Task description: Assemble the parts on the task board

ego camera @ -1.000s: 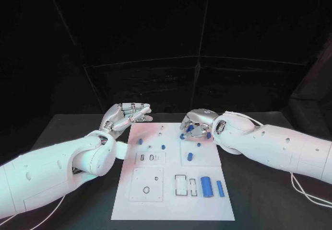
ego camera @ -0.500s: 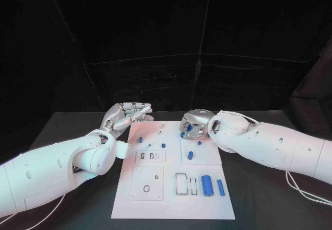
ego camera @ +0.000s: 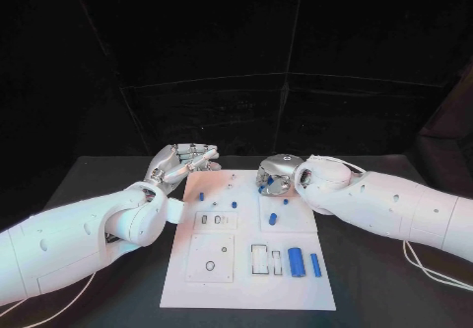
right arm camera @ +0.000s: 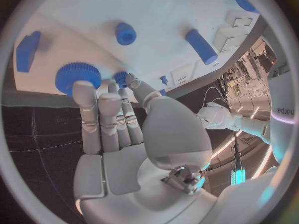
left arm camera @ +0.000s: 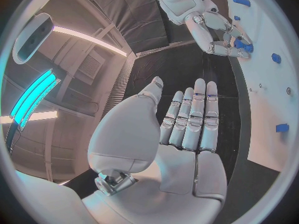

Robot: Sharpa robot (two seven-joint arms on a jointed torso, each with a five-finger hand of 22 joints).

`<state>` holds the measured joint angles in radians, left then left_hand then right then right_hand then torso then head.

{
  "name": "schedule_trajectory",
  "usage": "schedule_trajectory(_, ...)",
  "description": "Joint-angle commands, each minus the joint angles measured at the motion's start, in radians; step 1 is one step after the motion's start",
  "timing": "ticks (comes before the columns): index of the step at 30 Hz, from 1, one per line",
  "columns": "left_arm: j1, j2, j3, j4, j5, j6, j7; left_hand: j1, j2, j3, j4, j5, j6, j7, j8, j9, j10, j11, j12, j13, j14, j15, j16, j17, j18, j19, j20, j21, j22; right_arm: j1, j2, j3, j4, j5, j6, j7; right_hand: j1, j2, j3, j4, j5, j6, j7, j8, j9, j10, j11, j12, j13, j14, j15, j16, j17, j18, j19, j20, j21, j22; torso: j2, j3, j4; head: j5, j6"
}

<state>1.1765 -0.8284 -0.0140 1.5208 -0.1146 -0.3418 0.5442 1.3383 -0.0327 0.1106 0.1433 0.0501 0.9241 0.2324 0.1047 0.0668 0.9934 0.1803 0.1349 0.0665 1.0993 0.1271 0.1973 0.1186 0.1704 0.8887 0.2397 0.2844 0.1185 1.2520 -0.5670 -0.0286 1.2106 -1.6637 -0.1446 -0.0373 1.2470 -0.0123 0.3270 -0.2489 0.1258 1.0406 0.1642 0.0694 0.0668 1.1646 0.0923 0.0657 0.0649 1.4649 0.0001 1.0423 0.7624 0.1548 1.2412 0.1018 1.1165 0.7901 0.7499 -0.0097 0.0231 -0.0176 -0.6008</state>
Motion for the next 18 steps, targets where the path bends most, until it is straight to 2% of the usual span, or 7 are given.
schedule_trajectory(1, 0.002, -0.001, 0.001, 0.002, 0.002, 0.017, 0.001, -0.001, 0.009, 0.001, -0.008, 0.000, 0.005, 0.006, -0.005, -0.001, 0.002, 0.001, -0.006, -0.001, 0.007, 0.002, -0.005, 0.001, 0.014, 0.008, 0.002, 0.005, -0.002, 0.002, 0.001, 0.001, -0.003, -0.009, 0.039, -0.006, 0.000, 0.015, 0.017, 0.002, -0.005, 0.017, -0.002, 0.002, 0.002, 0.018, -0.003, 0.007, 0.001, 0.016, -0.002, 0.032, 0.034, -0.018, 0.016, 0.000, 0.032, 0.042, 0.001, 0.0009, 0.0000, 0.000, -0.003)
schedule_trajectory(13, 0.003, -0.001, 0.001, -0.001, 0.002, 0.017, 0.000, -0.001, 0.009, 0.001, -0.009, 0.000, 0.005, 0.006, -0.005, -0.001, 0.001, 0.002, -0.007, -0.001, 0.008, 0.002, -0.005, 0.002, 0.014, 0.008, 0.002, 0.005, -0.002, 0.002, 0.007, 0.001, -0.011, -0.009, 0.059, -0.010, 0.006, 0.016, 0.070, 0.006, -0.020, 0.048, -0.007, 0.004, 0.002, 0.053, -0.010, 0.005, 0.001, 0.018, -0.006, 0.098, 0.099, -0.029, 0.034, -0.005, 0.097, 0.121, 0.002, 0.0005, -0.0006, -0.001, -0.012)
schedule_trajectory(16, 0.003, -0.001, 0.001, -0.002, 0.003, 0.016, 0.000, -0.001, 0.009, 0.001, -0.009, 0.000, 0.005, 0.006, -0.005, -0.001, 0.001, 0.002, -0.007, -0.001, 0.008, 0.002, -0.005, 0.002, 0.014, 0.008, 0.002, 0.005, -0.002, 0.002, 0.008, 0.001, -0.012, -0.009, 0.051, -0.007, 0.007, 0.013, 0.078, 0.006, -0.021, 0.048, -0.007, 0.002, 0.002, 0.052, -0.010, 0.002, 0.000, 0.016, -0.006, 0.102, 0.102, -0.029, 0.033, -0.004, 0.102, 0.125, 0.002, 0.0009, -0.0009, -0.002, -0.016)
schedule_trajectory(18, 0.003, -0.001, 0.001, -0.002, 0.003, 0.016, 0.000, -0.001, 0.010, 0.001, -0.009, 0.000, 0.005, 0.006, -0.005, -0.001, 0.002, 0.002, -0.007, -0.001, 0.008, 0.002, -0.006, 0.002, 0.014, 0.008, 0.002, 0.005, -0.002, 0.002, 0.007, 0.001, -0.009, -0.009, 0.025, -0.004, 0.010, 0.014, 0.091, 0.007, -0.024, 0.051, -0.007, 0.002, 0.002, 0.055, -0.009, 0.001, 0.001, 0.015, -0.006, 0.110, 0.107, -0.029, 0.032, -0.004, 0.109, 0.132, 0.002, 0.0006, -0.0013, -0.003, -0.016)
